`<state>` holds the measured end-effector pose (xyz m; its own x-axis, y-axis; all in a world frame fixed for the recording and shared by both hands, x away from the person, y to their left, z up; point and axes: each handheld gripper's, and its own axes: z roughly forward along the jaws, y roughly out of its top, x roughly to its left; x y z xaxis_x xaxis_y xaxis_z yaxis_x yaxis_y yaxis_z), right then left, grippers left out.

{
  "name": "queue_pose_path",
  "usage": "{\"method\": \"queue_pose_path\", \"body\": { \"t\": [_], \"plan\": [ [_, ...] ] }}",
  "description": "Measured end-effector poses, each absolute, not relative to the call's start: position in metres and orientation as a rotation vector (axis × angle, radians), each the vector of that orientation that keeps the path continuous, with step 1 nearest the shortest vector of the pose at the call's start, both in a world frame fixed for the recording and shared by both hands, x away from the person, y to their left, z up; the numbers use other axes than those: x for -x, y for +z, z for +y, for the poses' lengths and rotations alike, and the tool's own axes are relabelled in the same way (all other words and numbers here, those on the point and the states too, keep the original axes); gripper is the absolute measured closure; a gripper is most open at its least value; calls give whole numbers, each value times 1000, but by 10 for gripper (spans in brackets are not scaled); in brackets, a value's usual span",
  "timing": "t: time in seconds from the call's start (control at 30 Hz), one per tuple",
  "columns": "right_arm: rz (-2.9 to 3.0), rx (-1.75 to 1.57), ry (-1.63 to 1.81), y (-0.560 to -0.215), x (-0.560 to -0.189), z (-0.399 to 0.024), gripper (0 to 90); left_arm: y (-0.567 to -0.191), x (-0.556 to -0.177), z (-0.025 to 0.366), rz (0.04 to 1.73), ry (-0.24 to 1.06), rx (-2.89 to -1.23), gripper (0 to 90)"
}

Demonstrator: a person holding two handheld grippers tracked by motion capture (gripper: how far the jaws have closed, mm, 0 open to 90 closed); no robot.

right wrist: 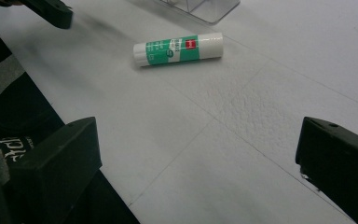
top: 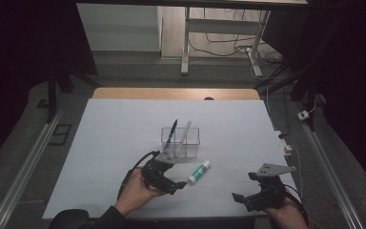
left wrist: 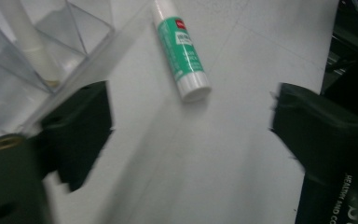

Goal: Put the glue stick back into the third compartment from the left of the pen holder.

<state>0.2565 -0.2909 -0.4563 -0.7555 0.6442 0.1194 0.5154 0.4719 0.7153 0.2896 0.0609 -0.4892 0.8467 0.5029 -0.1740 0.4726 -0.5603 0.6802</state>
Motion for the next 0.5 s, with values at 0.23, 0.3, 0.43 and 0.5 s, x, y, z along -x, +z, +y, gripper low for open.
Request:
{"method": "queue_pose_path", "body": {
  "t": [0.23,0.3,0.43,0.5],
  "plan": [
    [2551,-1014,1152,-456,-256,-291,0,-500,-288,52,670,18,-2348,644],
    [2552,-1012,1151,-456,-256,-291,0,-502,-287,47,662,10,-2361,753],
    [2553,-1008,1149,-457,-256,-290,0,-508,-287,35,650,-21,-2388,885],
    [2554,-1008,1148,-457,-256,-290,0,-511,-288,31,647,-13,-2404,886]
  ]
}}
